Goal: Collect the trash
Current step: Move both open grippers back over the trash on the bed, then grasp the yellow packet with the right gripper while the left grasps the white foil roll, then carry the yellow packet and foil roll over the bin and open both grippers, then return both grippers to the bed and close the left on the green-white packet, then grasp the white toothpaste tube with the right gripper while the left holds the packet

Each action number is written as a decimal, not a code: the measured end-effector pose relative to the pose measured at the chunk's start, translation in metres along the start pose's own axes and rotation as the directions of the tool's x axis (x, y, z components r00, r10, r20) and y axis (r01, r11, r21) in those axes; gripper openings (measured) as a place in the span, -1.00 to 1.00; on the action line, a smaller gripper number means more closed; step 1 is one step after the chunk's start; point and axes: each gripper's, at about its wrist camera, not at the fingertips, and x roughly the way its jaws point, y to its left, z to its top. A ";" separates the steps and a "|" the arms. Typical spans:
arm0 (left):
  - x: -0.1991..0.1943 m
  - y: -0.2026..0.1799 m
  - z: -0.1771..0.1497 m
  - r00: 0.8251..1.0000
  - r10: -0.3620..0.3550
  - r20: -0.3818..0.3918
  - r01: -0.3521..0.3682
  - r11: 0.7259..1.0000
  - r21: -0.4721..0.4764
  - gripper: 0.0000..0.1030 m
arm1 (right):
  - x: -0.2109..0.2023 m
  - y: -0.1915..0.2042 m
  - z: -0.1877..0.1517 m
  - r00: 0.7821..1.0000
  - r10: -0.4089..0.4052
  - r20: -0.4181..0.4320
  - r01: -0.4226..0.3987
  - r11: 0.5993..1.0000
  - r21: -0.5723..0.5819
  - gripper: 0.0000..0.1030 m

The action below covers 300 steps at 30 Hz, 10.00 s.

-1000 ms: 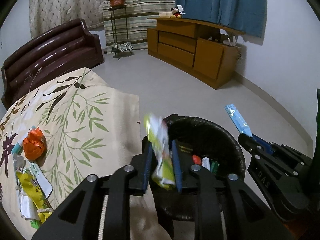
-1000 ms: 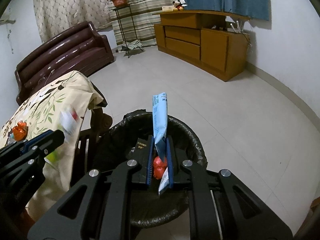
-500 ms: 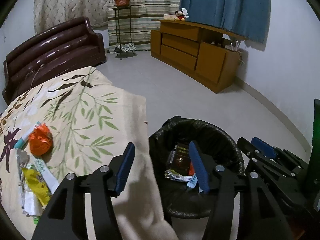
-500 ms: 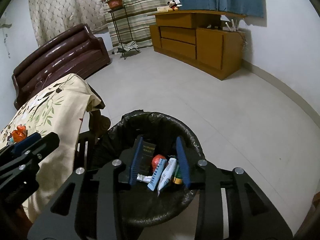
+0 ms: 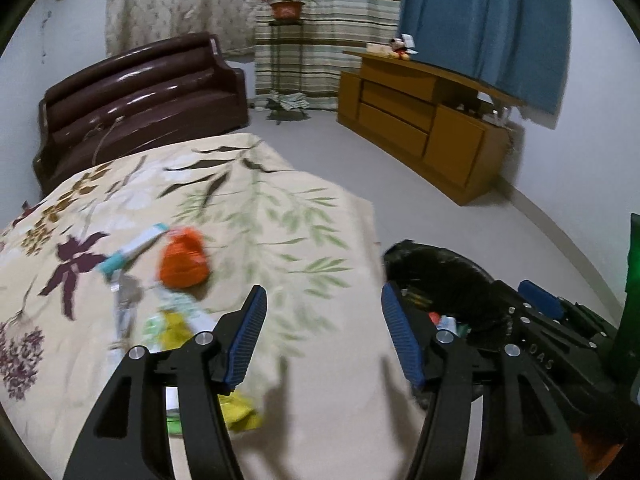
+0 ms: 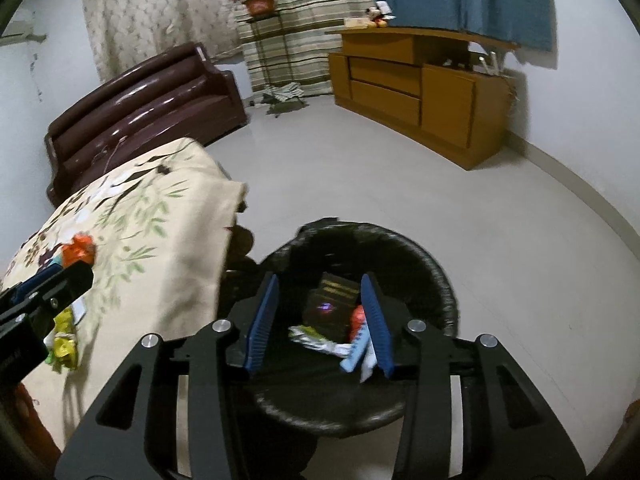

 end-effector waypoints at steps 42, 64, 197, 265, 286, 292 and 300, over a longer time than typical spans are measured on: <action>-0.053 0.190 -0.074 0.977 0.206 -0.061 -0.215 0.941 -0.262 0.14 | -0.020 0.206 -0.045 0.970 0.208 -0.127 -0.238 0.921 -0.308 -0.19; -0.041 0.174 -0.068 0.985 0.157 -0.074 -0.170 0.957 -0.235 0.14 | -0.006 0.210 -0.046 0.964 0.201 -0.175 -0.247 0.918 -0.309 -0.51; 0.055 -0.087 0.006 0.997 -0.074 -0.031 0.077 0.990 0.116 0.15 | 0.023 -0.054 0.007 0.997 -0.080 -0.014 0.081 0.993 0.086 -0.16; 0.001 0.101 -0.044 0.990 0.064 -0.129 -0.080 0.989 -0.124 -0.40 | 0.004 0.113 -0.011 0.989 0.128 -0.070 -0.137 0.978 -0.155 0.21; -0.028 0.201 -0.057 0.970 0.213 -0.116 -0.235 0.944 -0.230 -0.40 | 0.020 0.209 -0.014 0.962 0.224 -0.153 -0.259 0.926 -0.273 0.21; -0.032 0.221 -0.060 0.968 0.218 -0.121 -0.242 0.936 -0.256 -0.40 | 0.030 0.229 -0.014 0.959 0.218 -0.182 -0.265 0.917 -0.298 0.16; -0.031 0.230 -0.063 0.972 0.202 -0.123 -0.229 0.934 -0.275 -0.40 | 0.042 0.242 -0.011 0.953 0.206 -0.222 -0.270 0.912 -0.310 -0.08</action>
